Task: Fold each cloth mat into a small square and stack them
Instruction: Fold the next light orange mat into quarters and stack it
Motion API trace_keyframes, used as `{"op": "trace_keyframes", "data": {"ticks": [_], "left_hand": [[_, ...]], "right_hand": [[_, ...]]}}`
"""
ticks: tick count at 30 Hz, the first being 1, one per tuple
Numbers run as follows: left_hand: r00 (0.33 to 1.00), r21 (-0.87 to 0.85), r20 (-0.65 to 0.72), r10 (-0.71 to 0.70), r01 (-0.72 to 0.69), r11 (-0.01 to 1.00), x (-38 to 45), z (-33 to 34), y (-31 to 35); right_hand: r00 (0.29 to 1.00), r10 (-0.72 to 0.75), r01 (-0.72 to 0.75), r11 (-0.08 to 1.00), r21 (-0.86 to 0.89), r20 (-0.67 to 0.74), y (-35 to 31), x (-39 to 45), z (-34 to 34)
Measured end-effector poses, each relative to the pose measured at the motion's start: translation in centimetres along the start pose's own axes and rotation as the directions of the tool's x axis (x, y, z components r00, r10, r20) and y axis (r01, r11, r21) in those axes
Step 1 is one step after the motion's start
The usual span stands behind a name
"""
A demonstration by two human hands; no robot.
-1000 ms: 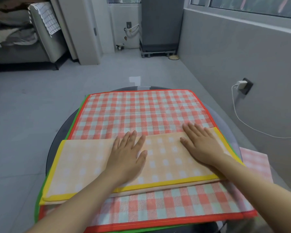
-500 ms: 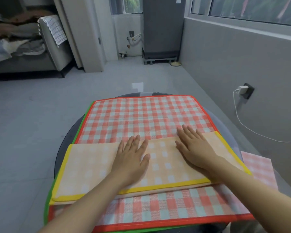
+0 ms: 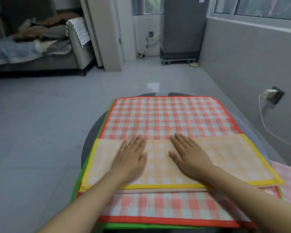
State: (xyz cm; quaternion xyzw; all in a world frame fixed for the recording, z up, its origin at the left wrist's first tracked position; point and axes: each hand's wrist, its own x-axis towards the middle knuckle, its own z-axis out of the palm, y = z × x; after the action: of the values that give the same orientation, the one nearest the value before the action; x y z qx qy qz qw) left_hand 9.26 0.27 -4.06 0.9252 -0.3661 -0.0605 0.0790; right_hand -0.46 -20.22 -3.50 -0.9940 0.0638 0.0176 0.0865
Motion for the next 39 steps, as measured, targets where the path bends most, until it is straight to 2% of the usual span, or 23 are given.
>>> {"op": "trace_keyframes", "data": {"ticks": [5,10,12,16,19,21,30,34,36,39], "left_hand": [[0.993,0.04,-0.029,-0.113,0.114,0.993,-2.3,-0.8,-4.8],[0.993,0.005,-0.002,-0.12,0.12,0.993,-2.7,-1.3,-5.5],[0.992,-0.041,-0.047,-0.115,0.113,0.993,-2.3,-1.9,-5.5],[0.977,-0.04,-0.185,-0.105,0.099,0.994,-1.7,-3.5,-6.5],[0.978,-0.064,-0.123,-0.169,0.163,0.985,-1.3,-4.4,-7.3],[0.975,-0.059,-0.095,-0.202,0.197,0.979,-1.0,-4.9,-7.9],[0.938,-0.152,-0.097,-0.332,0.316,0.936,-0.4,-5.3,-9.5],[0.939,-0.154,-0.112,-0.325,0.306,0.939,-0.4,-5.5,-9.1],[0.938,-0.196,-0.123,-0.325,0.298,0.934,-0.6,-5.7,-8.8],[0.92,-0.415,-0.112,-0.375,0.299,0.859,-0.9,-6.3,-8.4]], "right_hand": [[1.0,-0.004,0.004,1.0,-0.021,0.004,0.0,0.0,0.0],[0.999,0.025,-0.024,0.999,-0.03,0.031,-0.3,0.2,-0.2],[0.999,0.035,-0.035,0.999,-0.016,0.036,-0.9,0.3,-0.4],[0.995,-0.086,0.089,0.992,0.086,-0.04,-3.4,0.2,-0.8],[0.983,-0.177,0.184,0.96,0.213,-0.05,-5.6,-0.1,-0.9],[0.979,-0.199,0.206,0.951,0.231,-0.054,-6.6,-0.1,-0.7],[0.982,-0.174,0.156,0.968,0.197,0.076,-7.4,0.1,-0.2],[0.974,-0.182,0.159,0.974,0.162,0.135,-7.3,0.2,0.0],[0.973,-0.181,0.159,0.976,0.151,0.144,-7.3,0.3,0.0],[0.972,-0.173,0.152,0.979,0.14,0.158,-7.4,0.3,0.0]]}}
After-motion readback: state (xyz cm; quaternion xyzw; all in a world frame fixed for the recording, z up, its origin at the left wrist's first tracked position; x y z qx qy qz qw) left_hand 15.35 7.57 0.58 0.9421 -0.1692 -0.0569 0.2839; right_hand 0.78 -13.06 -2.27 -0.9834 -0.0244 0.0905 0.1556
